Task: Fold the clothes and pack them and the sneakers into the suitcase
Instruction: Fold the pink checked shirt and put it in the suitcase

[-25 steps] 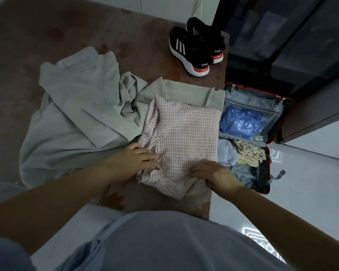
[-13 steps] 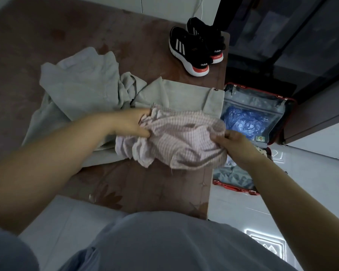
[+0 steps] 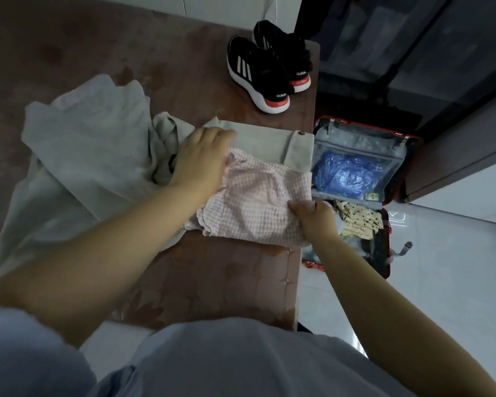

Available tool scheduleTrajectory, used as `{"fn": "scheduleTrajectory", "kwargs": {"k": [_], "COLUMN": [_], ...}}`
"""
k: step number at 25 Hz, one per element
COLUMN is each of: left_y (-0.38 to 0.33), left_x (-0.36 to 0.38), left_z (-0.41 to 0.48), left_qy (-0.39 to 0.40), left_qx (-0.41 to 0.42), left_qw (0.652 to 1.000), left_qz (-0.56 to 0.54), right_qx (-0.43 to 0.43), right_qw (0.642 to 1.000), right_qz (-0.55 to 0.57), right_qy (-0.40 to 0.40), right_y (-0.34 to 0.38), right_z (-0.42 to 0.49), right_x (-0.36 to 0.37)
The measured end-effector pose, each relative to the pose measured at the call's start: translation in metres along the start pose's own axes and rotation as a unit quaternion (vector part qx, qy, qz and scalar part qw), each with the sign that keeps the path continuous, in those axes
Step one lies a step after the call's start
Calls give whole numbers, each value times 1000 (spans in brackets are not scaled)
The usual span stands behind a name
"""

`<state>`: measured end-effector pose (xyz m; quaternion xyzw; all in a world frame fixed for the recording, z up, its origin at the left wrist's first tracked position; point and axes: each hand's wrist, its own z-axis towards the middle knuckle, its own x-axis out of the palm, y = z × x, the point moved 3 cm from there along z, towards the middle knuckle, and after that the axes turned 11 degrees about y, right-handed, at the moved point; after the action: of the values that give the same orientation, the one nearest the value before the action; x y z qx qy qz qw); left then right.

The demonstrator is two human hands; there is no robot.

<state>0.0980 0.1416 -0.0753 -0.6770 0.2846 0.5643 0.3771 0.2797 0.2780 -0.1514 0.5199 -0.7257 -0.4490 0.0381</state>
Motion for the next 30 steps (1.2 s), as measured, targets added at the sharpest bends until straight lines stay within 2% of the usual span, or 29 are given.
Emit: {"fn": "scheduleTrajectory", "kwargs": {"k": [1, 2, 3, 6, 8, 11, 14, 16, 18, 22, 28, 30], "left_y": [-14, -24, -27, 3, 14, 8, -7, -11, -14, -21, -53, -67], "left_x": [3, 11, 24, 65, 76, 73, 67, 76, 93, 94, 89, 93], "left_z": [-11, -21, -30, -33, -26, -15, -24, -32, -40, -39, -55, -63], "left_qy": [-52, -66, -43, 126, 154, 162, 131, 163, 184, 127, 104, 104], "left_qx": [59, 114, 143, 77, 69, 22, 1, -42, -82, -143, -267, -286], "left_qw": [997, 990, 987, 987, 985, 986, 991, 984, 968, 947, 892, 888], "left_qz": [21, 42, 62, 64, 33, -33, -3, -60, -150, -258, -349, -345], "right_qx": [15, 29, 38, 49, 47, 33, 39, 64, 99, 126, 97, 86], "right_qw": [999, 998, 996, 994, 994, 994, 992, 992, 992, 977, 972, 969], "right_qz": [-25, -56, -75, -88, -98, -107, -116, -111, -72, 110, 164, 176], "right_qy": [13, 29, 38, 30, 20, 3, -9, -17, 25, 134, 136, 149], "right_y": [0, 0, -2, -3, -1, -1, -19, -31, -43, -46, -60, -76], "right_z": [4, 8, 12, 19, 22, 20, 11, 3, 0, -6, -10, -12], "right_x": [1, 1, 0, -2, -2, -8, -29, -40, -40, -32, -41, -48]}}
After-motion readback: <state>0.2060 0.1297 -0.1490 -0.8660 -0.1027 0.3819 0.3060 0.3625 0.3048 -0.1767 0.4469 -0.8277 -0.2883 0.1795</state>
